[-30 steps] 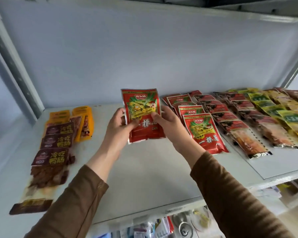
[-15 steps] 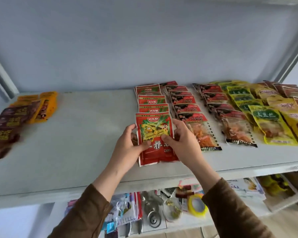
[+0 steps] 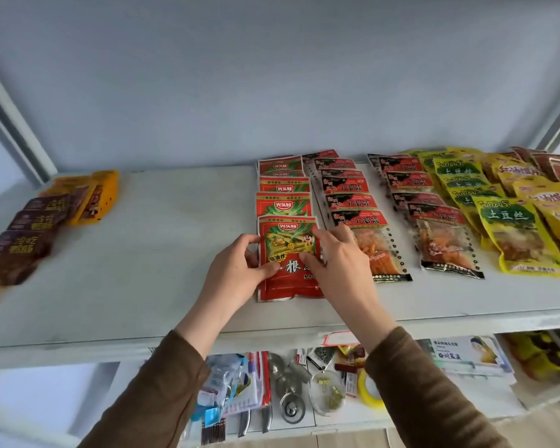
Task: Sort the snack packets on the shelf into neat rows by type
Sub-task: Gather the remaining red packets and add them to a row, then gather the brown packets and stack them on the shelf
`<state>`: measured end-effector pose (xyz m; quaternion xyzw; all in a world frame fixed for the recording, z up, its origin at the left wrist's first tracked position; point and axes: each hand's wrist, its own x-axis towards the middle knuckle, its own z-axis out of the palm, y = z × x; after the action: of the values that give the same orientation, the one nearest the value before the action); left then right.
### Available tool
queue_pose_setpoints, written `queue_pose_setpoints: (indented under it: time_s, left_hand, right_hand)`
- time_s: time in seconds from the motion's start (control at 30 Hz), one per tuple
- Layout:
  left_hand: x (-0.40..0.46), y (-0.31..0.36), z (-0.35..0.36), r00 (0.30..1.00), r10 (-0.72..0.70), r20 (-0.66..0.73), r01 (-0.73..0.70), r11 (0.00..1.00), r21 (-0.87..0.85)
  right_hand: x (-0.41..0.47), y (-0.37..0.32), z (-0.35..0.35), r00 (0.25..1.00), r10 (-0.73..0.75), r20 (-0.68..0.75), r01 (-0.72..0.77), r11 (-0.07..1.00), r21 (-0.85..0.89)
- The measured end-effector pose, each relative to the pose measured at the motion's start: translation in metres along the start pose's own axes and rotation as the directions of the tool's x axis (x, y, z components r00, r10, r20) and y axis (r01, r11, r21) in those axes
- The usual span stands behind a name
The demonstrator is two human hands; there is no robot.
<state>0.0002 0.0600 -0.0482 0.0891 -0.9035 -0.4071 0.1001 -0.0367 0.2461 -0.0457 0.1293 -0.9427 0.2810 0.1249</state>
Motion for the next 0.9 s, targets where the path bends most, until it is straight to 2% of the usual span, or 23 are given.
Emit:
queue_pose_setpoints:
  time_s: [0.1, 0.2, 0.5, 0.73, 0.9]
  left_hand:
    - [-0.001, 0.002, -0.005, 0.999, 0.023, -0.029, -0.023, 1.0, 0.007]
    - [0.001, 0.001, -0.015, 0.995, 0.051, -0.084, -0.051, 0.999, -0.002]
    - [-0.013, -0.022, -0.047, 0.954, 0.133, -0.268, -0.134, 0.991, 0.013]
    - [-0.032, -0.063, -0.103, 0.926, 0.079, -0.37, -0.076, 0.997, 0.021]
    - [-0.042, -0.104, -0.158, 0.911, 0.072, -0.406, -0.065, 0.997, 0.032]
  right_hand:
    - [0.001, -0.004, -0.004, 0.995, -0.046, -0.087, 0.039, 0.995, -0.09]
    - [0.003, -0.014, -0.008, 0.984, -0.104, -0.144, 0.094, 0.993, -0.072]
    - [0.011, -0.067, 0.002, 0.947, -0.287, -0.145, 0.299, 0.952, 0.07]
    - [0.01, -0.135, 0.036, 0.913, -0.399, -0.083, 0.408, 0.892, 0.194]
    - [0.008, -0.195, 0.075, 0.898, -0.439, -0.03, 0.432, 0.866, 0.253]
